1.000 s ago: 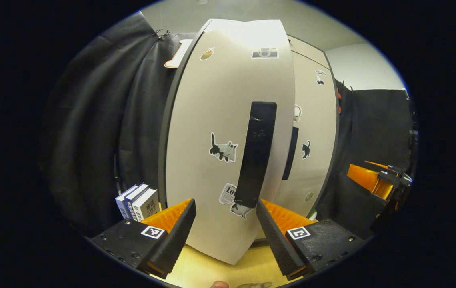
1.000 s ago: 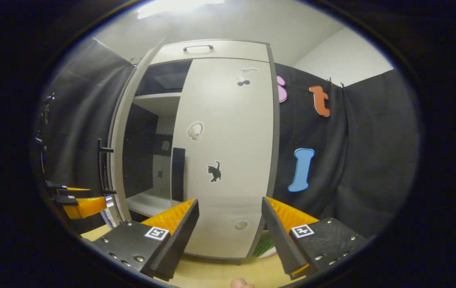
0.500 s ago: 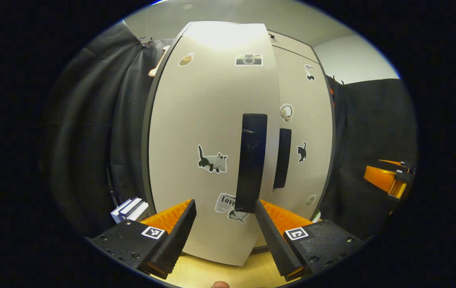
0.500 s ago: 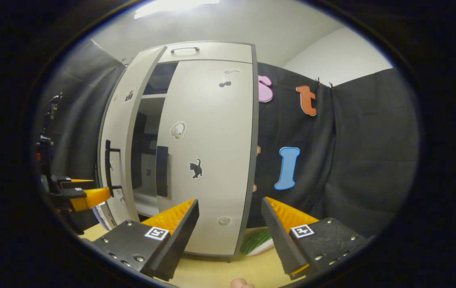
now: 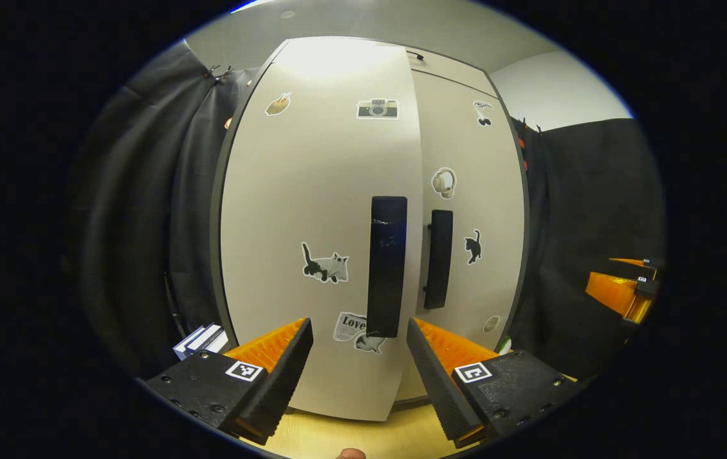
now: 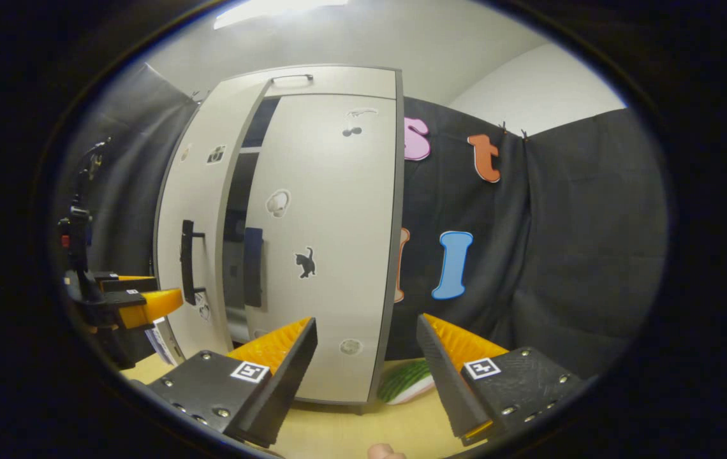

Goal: Grasp the bottle in the cabinet with the left hand and place it on the coaster, then close the right door with the right hand and the left door with the left hand.

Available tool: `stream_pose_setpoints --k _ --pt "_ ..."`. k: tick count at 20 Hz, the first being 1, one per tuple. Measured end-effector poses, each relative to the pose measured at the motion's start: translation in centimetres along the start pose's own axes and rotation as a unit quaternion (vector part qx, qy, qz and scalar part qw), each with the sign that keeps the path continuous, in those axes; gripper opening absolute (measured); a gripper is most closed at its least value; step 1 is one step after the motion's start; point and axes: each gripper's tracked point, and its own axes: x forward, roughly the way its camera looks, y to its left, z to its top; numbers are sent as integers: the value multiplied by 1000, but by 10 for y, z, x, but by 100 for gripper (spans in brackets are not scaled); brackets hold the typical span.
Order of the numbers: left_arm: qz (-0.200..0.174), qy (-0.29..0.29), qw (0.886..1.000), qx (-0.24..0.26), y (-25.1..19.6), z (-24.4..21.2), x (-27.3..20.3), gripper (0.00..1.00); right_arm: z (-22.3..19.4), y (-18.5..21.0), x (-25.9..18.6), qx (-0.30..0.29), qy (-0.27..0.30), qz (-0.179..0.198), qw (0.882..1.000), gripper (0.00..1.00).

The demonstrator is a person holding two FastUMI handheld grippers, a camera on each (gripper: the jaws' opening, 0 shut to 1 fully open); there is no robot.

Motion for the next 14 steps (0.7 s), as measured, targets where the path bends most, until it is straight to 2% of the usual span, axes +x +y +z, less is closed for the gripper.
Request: stream_pose_setpoints --k 2,8,10,14 --pt "0 0 1000 2 -2 3 -1 94 -1 0 0 1 1 2 1000 93" --pt "14 -3 1000 6 -11 13 -11 94 0 -9 0 -2 0 14 1000 95" --pt "20 -7 1000 9 -21 23 -17 94 6 -17 1 -4 -5 20 1000 93" --pt "25 -20 999 26 -55 57 -27 93 33 -48 5 -12 -29 27 999 96"
